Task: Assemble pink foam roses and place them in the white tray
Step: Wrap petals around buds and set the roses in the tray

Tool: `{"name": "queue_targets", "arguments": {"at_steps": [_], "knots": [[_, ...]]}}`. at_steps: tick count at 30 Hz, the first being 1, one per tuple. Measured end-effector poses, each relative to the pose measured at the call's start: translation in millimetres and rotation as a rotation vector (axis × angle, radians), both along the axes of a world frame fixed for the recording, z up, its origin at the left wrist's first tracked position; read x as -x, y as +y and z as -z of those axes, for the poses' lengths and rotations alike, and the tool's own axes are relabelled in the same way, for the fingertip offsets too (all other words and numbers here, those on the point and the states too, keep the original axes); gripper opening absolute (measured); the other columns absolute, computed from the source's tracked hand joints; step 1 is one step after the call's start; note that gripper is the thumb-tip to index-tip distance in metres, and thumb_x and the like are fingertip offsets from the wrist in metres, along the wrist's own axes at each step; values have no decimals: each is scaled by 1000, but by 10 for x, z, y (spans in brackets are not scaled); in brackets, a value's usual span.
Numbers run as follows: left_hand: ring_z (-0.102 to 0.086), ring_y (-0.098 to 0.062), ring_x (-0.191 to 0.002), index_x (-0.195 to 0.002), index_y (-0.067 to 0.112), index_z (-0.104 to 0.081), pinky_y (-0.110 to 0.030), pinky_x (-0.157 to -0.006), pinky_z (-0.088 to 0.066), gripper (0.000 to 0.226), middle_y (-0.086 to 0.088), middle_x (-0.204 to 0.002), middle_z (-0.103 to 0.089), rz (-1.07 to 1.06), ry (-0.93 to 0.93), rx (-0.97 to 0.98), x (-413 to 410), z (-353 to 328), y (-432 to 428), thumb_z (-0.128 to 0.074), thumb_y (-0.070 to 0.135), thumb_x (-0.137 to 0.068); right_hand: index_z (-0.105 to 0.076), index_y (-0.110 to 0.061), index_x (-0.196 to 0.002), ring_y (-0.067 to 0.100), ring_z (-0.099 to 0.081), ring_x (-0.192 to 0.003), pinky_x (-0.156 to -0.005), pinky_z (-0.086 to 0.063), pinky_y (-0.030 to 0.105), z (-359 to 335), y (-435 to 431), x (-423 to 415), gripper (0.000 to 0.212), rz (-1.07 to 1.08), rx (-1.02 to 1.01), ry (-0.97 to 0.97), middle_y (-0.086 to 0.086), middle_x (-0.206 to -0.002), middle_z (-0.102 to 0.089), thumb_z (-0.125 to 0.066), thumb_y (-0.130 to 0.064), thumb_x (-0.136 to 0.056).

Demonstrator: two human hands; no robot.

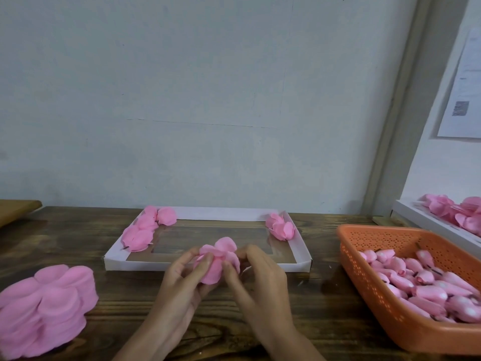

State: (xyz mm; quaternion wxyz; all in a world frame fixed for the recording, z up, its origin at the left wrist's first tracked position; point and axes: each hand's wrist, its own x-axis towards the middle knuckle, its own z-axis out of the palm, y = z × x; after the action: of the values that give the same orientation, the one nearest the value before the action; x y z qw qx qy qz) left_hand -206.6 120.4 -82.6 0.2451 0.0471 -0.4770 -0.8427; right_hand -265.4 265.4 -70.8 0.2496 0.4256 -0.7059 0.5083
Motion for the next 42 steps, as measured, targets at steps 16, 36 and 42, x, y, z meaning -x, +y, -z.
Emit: {"name": "queue_targets", "arguments": {"at_steps": [16,36,42], "knots": [[-75,-22,-95,-109,6,-79,-26,-72,-62,31,-22,-113,-76,-44,4,84,4,11,97,-58,25,-98,-72,-31,-109,-4,-58,-69,-63,-55,24,108,-70,-74,21,43,-63,42,-18,-86,-67,-74,-35,-88],[-74,-39,-107,-118,-3,-72,-34,-79,-63,33,-28,-121,-71,62,24,16,11,2,14,-70,4,-86,-70,-42,-115,-8,-51,-70,-65,-49,18,-20,29,17,34,89,-200,51,-18,-91,-55,-79,-42,-81],[-72,-36,-114,-113,0,-75,-36,-84,-62,29,-25,-124,-72,38,40,14,12,-10,16,-70,14,-88,-67,-38,-122,1,-59,-91,-74,-53,21,-24,21,40,45,-1,-224,83,-18,-106,-55,-81,-37,-79]]}}
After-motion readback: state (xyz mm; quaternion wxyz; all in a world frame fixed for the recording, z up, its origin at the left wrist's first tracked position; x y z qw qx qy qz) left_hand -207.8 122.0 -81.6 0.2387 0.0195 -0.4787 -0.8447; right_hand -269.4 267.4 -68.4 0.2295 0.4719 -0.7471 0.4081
